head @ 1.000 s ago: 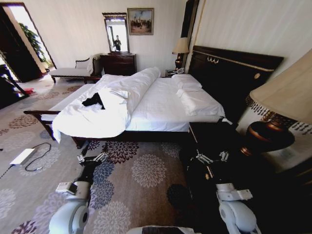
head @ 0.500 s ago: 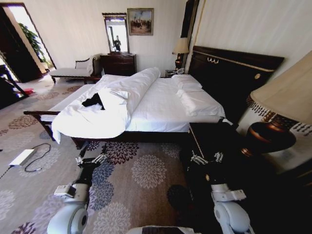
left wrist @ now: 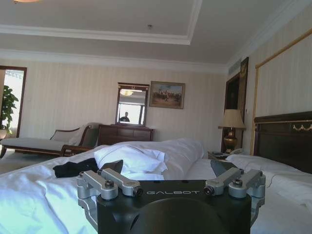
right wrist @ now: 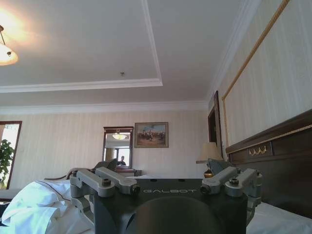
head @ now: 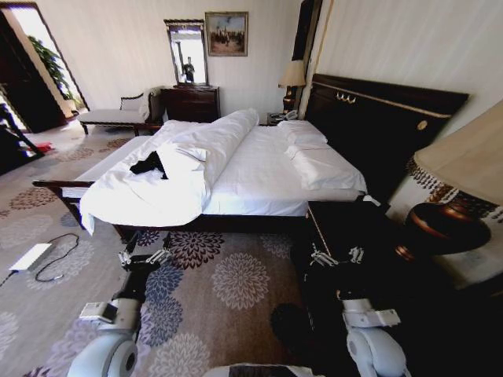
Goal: Fold the clothes on the bed.
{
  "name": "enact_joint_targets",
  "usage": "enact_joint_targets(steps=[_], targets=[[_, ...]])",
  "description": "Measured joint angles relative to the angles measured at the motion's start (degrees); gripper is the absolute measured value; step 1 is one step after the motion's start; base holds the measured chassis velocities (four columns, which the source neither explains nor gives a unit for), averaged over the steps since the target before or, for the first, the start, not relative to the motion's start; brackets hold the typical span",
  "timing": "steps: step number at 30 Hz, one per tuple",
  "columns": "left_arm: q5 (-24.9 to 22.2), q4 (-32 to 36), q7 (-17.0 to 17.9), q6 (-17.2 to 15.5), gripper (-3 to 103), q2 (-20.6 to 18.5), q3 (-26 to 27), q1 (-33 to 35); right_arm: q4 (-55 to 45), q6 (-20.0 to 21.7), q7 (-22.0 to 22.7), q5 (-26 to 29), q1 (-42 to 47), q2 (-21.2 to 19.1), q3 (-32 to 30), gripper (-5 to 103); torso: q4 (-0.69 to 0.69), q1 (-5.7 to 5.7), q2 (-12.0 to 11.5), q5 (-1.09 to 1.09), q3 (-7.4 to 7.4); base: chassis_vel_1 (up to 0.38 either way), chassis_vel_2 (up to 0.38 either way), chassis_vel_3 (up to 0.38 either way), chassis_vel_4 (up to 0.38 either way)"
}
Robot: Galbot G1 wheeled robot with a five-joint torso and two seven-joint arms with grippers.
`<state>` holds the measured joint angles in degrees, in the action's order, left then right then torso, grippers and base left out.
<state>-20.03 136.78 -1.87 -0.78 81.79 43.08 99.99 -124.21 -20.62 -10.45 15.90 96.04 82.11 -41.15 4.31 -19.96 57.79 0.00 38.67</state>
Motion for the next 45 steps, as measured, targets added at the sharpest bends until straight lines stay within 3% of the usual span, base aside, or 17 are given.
enact_joint_targets(steps=[45], targets=[[0.2,-0.8,-0.2,0.5,100,0.9,0.1,-0.6,4.3,-0.1,0.3,-0.3,-3.7,0.6,1.5,100,0.0,0.0,0.0,0.0,0.0,-0.158,0.152,0.153,-0.153]])
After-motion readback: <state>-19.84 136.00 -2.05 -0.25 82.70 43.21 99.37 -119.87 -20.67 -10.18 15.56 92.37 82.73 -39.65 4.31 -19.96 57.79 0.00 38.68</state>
